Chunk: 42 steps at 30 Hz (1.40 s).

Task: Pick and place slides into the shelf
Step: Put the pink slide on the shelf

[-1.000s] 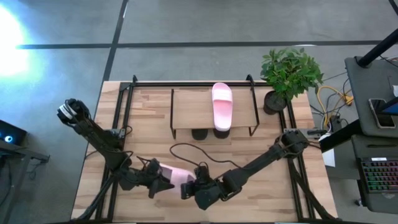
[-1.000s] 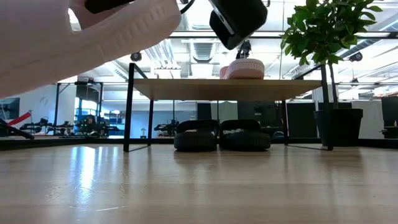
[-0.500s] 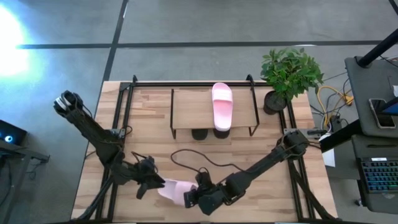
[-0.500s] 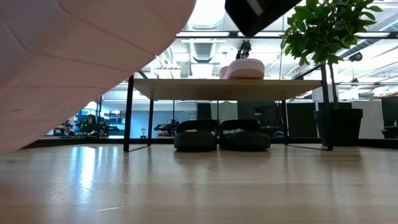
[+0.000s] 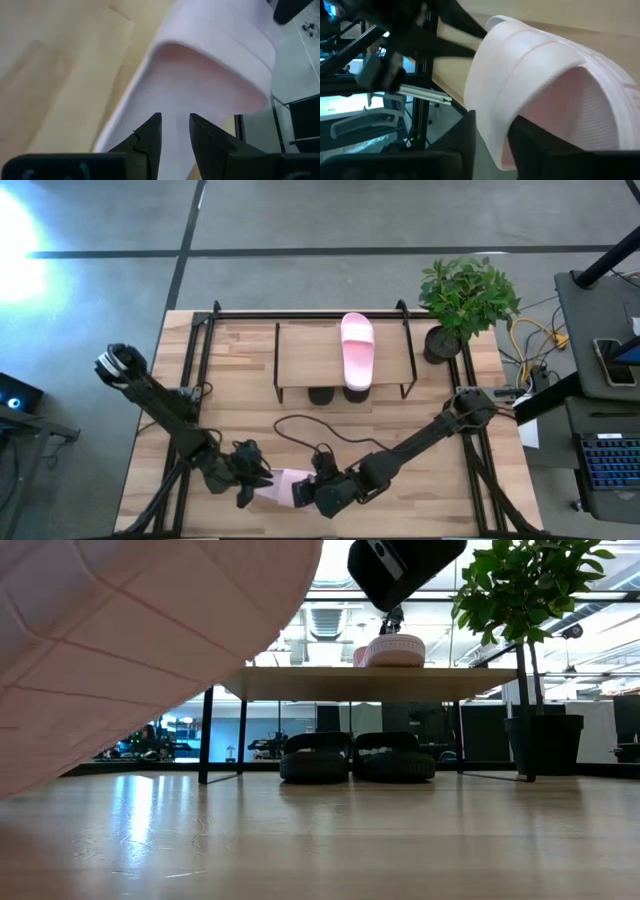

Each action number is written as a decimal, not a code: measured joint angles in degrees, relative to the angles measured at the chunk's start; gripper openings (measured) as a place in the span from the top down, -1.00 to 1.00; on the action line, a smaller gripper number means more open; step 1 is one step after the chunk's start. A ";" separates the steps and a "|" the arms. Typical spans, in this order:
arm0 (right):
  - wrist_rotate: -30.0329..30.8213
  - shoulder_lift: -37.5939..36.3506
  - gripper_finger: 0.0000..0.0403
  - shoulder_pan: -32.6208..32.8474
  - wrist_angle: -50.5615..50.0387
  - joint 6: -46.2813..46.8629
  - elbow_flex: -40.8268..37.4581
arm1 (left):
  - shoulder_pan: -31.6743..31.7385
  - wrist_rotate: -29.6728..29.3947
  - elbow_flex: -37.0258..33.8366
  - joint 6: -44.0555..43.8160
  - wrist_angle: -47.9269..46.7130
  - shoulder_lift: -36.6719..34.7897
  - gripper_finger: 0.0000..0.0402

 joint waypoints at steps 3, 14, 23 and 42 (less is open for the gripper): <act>-0.05 0.00 0.33 -0.02 -0.24 0.52 0.01 | 0.04 0.89 1.11 0.02 1.10 2.95 0.58; -4.39 -8.05 0.04 0.64 -23.37 7.58 0.11 | 0.04 3.43 0.21 0.09 0.81 4.10 0.58; 0.22 -11.76 0.05 2.87 -22.04 9.31 0.11 | 2.30 0.36 -0.35 6.44 -2.69 1.54 0.58; -4.45 0.06 0.46 8.17 -8.54 20.15 0.02 | 11.45 3.55 -0.97 15.70 -9.89 4.28 0.58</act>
